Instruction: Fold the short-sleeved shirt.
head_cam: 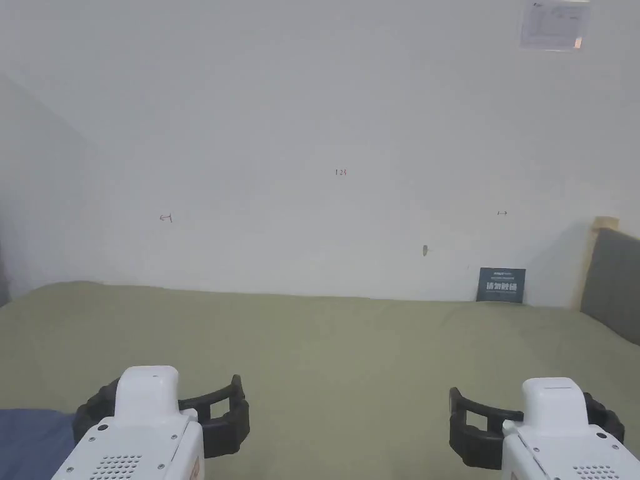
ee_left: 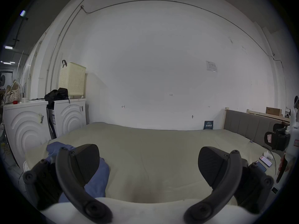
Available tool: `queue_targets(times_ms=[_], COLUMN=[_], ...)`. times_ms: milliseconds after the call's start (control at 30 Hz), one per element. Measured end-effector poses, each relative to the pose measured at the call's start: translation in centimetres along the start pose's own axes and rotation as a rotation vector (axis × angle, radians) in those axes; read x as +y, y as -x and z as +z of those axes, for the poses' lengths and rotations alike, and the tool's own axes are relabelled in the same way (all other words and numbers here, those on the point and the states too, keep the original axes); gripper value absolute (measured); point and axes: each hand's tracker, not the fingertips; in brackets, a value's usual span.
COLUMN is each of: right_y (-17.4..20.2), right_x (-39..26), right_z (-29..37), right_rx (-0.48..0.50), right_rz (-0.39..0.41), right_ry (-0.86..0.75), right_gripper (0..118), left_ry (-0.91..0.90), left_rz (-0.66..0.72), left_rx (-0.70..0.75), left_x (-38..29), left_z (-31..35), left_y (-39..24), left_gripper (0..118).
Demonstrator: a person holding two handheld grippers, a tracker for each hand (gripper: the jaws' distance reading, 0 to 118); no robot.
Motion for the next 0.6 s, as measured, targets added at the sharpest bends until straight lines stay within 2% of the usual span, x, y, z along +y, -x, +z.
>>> queue_targets(times_ms=[600], right_y=[-0.77], right_x=[0.00], right_z=[0.02], right_rx=[-0.009], right_rz=[-0.001], right_ry=[0.004], right_gripper=[118], left_ry=[-0.012], left_rz=[-0.026], left_rx=[-0.020], left_x=[0.40], left_z=[0.34], left_y=[-0.84], left_gripper=[118])
